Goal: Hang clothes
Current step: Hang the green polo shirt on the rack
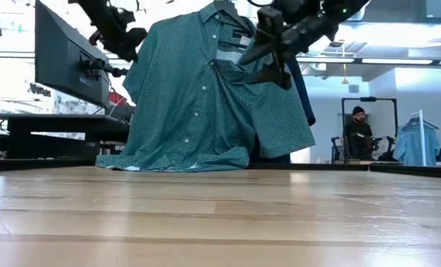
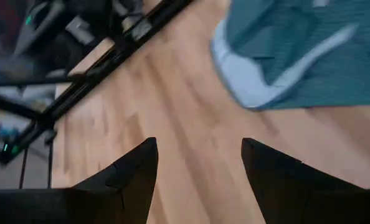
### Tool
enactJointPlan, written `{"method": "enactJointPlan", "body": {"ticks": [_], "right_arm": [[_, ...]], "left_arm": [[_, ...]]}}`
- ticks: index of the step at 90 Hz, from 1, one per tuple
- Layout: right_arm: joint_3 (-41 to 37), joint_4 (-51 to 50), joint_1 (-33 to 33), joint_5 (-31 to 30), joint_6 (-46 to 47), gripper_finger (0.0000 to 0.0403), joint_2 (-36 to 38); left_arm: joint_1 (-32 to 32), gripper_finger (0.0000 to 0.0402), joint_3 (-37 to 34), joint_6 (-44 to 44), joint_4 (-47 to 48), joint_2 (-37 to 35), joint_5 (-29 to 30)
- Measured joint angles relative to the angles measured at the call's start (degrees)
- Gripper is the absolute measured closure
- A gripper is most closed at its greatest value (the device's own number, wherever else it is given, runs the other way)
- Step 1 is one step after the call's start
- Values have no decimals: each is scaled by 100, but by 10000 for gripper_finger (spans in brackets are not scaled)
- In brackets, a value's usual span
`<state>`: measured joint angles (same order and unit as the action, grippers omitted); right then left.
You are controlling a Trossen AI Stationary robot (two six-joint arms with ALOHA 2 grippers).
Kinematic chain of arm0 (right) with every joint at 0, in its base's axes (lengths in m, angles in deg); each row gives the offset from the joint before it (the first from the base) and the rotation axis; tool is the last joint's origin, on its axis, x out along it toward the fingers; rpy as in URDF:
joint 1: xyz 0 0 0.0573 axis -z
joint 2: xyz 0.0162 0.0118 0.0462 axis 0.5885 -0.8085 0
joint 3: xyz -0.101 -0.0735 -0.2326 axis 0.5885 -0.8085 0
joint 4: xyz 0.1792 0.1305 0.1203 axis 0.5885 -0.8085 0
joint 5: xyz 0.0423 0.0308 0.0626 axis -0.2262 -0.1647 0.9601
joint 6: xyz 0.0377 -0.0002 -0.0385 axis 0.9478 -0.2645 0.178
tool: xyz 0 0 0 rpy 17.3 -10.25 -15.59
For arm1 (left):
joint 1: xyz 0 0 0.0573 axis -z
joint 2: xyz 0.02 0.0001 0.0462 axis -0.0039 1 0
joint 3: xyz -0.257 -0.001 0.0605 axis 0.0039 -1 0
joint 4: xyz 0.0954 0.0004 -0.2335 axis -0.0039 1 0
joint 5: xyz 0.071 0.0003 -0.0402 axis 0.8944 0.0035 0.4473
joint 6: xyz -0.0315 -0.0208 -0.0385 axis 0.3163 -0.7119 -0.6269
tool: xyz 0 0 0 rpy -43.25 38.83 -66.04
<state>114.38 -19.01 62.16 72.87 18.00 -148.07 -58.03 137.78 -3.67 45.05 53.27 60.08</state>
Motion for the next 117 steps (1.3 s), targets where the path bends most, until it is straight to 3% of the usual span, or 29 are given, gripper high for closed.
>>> {"method": "enactJointPlan", "body": {"ticks": [22,62,104,111,117], "right_arm": [[230,13,445,4,-353,184,20],[230,-75,967,22,-1114,184,20],[235,-175,1292,20,-1419,184,17],[235,-310,1302,18,-1422,184,17],[235,-429,1304,17,-1428,184,17]], "left_arm": [[-581,279,51,128,-734,291,-370],[-659,279,354,1268,-909,290,-601],[-846,280,354,681,-1601,844,-1103],[-844,298,354,640,-1603,922,-1018],[-833,343,354,675,-1535,901,-889]]}}
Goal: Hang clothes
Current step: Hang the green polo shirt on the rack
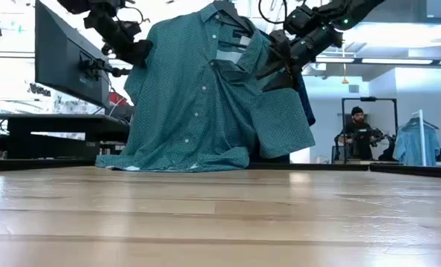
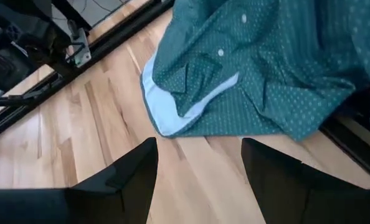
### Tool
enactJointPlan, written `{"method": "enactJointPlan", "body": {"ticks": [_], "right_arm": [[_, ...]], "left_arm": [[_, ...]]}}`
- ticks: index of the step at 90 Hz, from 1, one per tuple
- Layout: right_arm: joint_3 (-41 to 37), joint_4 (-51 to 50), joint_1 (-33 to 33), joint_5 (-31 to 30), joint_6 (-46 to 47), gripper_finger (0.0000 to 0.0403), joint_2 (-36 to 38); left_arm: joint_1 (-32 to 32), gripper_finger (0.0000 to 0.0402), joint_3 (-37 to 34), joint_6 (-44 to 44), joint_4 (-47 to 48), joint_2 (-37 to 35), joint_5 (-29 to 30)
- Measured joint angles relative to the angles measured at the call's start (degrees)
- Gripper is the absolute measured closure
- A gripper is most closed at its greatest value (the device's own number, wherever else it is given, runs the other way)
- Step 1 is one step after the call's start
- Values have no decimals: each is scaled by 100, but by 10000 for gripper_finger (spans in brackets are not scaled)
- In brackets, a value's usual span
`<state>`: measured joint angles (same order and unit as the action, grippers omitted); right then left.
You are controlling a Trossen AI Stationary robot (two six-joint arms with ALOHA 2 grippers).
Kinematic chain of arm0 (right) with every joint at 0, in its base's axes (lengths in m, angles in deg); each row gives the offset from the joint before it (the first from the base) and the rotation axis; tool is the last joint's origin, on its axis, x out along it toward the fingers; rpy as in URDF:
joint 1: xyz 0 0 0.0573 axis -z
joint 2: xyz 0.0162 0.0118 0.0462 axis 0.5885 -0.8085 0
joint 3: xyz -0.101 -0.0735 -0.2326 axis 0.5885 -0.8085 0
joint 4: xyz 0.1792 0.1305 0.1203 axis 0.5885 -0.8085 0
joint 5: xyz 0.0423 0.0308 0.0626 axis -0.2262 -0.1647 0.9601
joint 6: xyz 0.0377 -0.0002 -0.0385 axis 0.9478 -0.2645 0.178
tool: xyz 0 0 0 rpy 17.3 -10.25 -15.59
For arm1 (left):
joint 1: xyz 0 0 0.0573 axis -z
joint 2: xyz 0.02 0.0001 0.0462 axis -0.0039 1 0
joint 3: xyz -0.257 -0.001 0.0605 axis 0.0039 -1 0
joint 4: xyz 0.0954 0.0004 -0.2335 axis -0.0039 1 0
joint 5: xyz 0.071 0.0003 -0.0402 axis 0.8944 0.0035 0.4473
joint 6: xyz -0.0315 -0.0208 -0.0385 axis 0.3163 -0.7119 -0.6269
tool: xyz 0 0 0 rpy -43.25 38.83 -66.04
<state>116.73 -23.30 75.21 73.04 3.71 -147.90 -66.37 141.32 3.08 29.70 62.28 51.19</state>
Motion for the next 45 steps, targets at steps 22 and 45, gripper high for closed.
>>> {"method": "enactJointPlan", "body": {"ticks": [22,45], "right_arm": [[0,-177,-4,0,-258,184,0],[0,-175,41,0,-292,184,0]], "left_arm": [[-73,401,0,-131,706,-111,679],[-191,401,-113,-600,2390,87,757]]}}
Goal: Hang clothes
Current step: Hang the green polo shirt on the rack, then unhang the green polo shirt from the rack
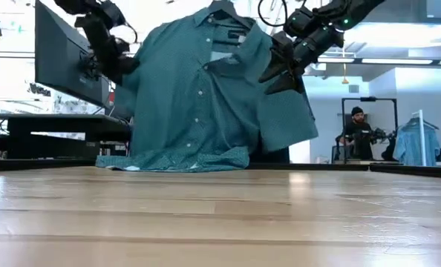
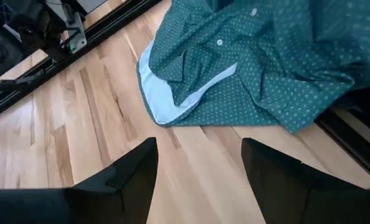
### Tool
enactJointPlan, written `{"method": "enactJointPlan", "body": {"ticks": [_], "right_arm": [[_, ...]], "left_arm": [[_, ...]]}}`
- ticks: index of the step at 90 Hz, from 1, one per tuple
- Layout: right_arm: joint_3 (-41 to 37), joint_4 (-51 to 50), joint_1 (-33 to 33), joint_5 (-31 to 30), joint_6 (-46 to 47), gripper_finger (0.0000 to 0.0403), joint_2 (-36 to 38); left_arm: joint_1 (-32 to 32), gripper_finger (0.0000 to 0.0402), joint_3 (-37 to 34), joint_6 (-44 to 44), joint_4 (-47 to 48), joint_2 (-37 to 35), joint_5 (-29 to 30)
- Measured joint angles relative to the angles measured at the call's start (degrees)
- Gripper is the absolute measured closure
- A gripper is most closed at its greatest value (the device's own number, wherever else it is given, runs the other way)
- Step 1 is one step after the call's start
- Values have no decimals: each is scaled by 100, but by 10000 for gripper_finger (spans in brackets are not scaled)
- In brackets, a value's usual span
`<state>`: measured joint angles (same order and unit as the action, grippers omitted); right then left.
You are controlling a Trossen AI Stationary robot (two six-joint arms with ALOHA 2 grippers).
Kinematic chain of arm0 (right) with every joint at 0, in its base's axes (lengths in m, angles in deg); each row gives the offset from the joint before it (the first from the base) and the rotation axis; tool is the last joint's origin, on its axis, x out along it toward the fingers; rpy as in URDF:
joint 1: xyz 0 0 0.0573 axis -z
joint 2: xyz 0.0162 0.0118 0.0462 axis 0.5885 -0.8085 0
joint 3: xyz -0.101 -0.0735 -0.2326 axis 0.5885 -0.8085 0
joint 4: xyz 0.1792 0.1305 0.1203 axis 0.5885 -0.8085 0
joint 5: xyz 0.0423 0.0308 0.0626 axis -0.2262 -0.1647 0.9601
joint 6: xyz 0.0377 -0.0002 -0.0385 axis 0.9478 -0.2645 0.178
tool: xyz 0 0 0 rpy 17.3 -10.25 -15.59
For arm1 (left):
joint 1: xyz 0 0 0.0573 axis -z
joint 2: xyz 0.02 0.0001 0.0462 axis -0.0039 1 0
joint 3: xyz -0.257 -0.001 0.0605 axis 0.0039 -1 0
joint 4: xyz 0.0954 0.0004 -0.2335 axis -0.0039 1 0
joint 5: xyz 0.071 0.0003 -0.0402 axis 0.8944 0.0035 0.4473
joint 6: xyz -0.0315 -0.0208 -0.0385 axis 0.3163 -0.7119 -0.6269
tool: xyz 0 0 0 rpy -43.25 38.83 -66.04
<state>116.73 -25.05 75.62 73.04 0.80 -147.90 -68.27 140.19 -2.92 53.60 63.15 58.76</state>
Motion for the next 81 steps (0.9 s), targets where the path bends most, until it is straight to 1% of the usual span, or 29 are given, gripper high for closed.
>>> {"method": "enactJointPlan", "body": {"ticks": [13,23,37,43,52,64,72,81], "right_arm": [[0,2,59,0,-10,184,0],[0,-1,73,-1,-8,184,-2],[0,-6,72,-2,-3,184,-4],[0,-17,72,-2,12,184,-4],[0,-58,72,-2,13,184,-4],[29,-63,122,-2,10,184,-4],[236,-168,197,-4,8,184,-7],[633,-249,312,-4,1,184,-7]], "left_arm": [[-4,401,-263,-247,553,179,-92],[-2,401,-395,-210,643,251,-89],[43,401,-51,-67,523,222,-82],[51,398,152,12,536,212,-164],[53,375,527,176,683,208,-348],[58,327,1098,229,1103,208,-393],[66,298,1530,132,1376,206,-393],[73,277,1992,-42,1513,206,-393]]}}
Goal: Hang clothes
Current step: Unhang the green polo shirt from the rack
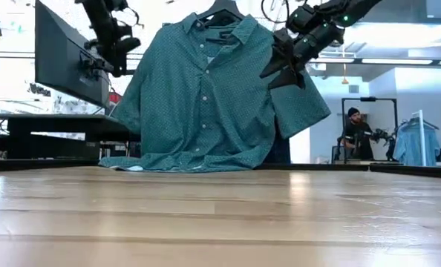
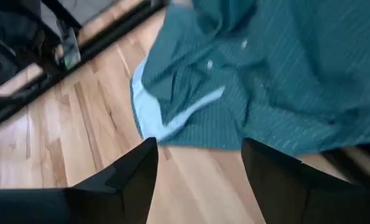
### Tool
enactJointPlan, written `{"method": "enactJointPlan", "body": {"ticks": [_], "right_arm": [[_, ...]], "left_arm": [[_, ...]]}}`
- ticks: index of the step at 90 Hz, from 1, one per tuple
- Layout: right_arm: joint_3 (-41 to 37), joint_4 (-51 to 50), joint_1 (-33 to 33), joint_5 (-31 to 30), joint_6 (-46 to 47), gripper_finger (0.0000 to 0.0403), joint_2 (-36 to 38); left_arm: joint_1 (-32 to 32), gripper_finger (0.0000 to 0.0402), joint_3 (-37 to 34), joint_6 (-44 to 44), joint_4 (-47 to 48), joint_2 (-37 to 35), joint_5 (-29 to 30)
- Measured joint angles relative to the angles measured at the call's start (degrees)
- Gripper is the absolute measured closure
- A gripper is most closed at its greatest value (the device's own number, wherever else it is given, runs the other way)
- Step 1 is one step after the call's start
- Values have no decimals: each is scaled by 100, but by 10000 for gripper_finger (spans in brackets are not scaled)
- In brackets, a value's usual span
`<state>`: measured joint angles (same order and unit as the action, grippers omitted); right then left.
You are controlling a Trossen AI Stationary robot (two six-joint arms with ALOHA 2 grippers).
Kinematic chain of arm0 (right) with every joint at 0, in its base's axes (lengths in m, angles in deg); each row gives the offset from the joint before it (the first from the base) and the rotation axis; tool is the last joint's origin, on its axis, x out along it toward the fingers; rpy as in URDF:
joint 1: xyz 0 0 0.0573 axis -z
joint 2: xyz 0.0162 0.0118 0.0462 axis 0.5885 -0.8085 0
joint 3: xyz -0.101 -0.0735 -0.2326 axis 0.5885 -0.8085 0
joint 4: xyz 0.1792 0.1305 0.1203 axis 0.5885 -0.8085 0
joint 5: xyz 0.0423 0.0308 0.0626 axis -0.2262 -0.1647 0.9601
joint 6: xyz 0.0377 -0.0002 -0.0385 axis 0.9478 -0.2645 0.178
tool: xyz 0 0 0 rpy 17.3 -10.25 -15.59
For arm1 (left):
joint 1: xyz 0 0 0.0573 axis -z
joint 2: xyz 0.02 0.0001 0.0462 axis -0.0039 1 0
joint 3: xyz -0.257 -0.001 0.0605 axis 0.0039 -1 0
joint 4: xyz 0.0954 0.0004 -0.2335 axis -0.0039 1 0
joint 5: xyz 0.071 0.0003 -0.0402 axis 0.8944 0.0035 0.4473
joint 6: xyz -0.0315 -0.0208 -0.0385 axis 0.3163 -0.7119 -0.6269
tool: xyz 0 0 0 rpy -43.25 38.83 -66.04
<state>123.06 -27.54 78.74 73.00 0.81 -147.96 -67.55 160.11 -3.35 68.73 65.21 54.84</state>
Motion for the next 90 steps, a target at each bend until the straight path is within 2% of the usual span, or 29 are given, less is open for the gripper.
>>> {"method": "enactJointPlan", "body": {"ticks": [19,34,49,61,75,90], "right_arm": [[1639,-383,399,-2,-861,184,0],[2668,254,957,-13,-1329,184,22],[2831,1431,1688,37,-1315,184,-116],[2831,1790,2162,753,-962,184,-522],[2820,1821,2291,1352,-882,184,-1080],[2820,1884,2200,2211,-782,184,-1348]], "left_arm": [[114,269,499,-208,-30,-9,-1],[272,269,466,-157,53,-3,0],[463,269,457,-21,244,31,0],[612,269,455,82,246,31,-2],[768,269,455,55,307,31,0],[930,269,455,12,435,31,0]]}}
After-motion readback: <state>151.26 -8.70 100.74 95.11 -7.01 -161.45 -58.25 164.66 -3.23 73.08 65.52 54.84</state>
